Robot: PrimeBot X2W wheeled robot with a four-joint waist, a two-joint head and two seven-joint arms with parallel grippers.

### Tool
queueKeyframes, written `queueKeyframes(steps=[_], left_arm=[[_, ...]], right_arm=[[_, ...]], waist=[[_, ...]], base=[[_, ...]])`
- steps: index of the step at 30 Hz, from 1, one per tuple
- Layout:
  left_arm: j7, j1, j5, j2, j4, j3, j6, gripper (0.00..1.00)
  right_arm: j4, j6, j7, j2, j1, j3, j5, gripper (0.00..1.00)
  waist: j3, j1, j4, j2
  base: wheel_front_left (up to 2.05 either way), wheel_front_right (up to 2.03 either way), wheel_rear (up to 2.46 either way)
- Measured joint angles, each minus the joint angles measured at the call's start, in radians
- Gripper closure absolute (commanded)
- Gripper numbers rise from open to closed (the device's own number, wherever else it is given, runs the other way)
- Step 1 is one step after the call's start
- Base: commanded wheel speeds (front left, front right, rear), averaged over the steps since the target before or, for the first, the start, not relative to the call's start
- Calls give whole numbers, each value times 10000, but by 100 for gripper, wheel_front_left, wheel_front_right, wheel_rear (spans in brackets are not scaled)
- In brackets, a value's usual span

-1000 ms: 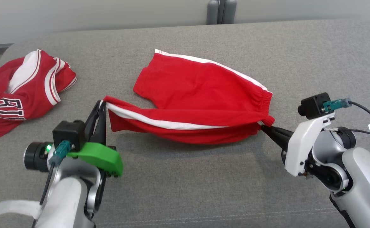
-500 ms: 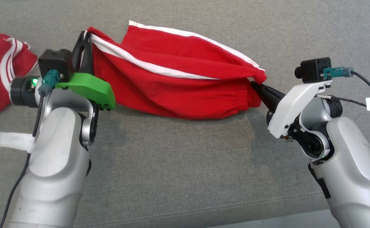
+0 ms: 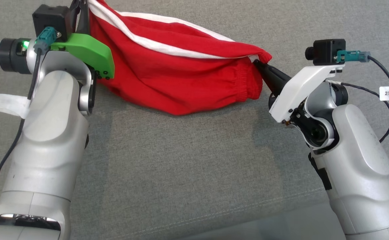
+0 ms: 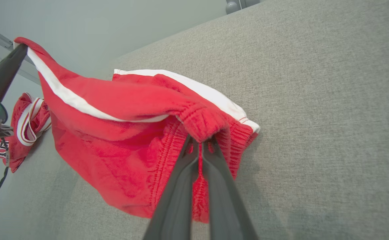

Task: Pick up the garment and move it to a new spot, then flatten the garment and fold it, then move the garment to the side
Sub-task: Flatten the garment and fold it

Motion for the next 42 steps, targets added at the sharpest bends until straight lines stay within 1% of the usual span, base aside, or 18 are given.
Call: queueKeyframes(steps=[7,11,15,19,20,21,29,32,36,42], left_arm=[[-209,-984,140,125,1041,-134,2,100],[-276,-1440,207,167,1476,-209,2,100],[-395,-1795,255,155,1933,-316,2,100],[-470,-2116,297,123,2376,-430,21,100],[-470,-2180,330,115,2489,-466,35,11],[-504,-2236,334,105,2571,-477,35,0],[-859,-2411,332,35,3116,-623,23,0],[-953,-2410,330,31,3254,-662,15,0],[-1030,-2290,257,50,3465,-665,15,0],[-1127,-1708,142,155,3691,-663,-2,0]], right_arm=[[270,0,-173,309,-530,-376,-378,100],[441,0,-339,382,-659,-474,-583,100],[619,0,-497,397,-784,-437,-604,100],[867,0,-660,399,-877,-157,-456,100],[922,0,-681,401,-913,-77,-389,0],[982,0,-744,399,-965,19,-336,0],[1338,0,-1137,412,-1257,343,-309,0],[1306,0,-1141,410,-1250,353,-499,0],[915,0,-1183,405,-964,244,-988,0],[-31,0,-1432,286,185,-182,-1900,0]], waist=[[306,0,-313,0],[450,0,-445,0],[612,0,-548,0],[780,0,-614,0],[822,0,-623,0],[864,0,-626,0],[935,1,-486,0],[832,1,-418,0],[634,0,-342,0],[274,0,-272,0]], base=[[0,0,0],[0,0,0],[0,0,0],[0,0,0],[0,0,0],[0,0,0],[0,0,0],[0,0,0],[0,0,0],[0,0,0]])
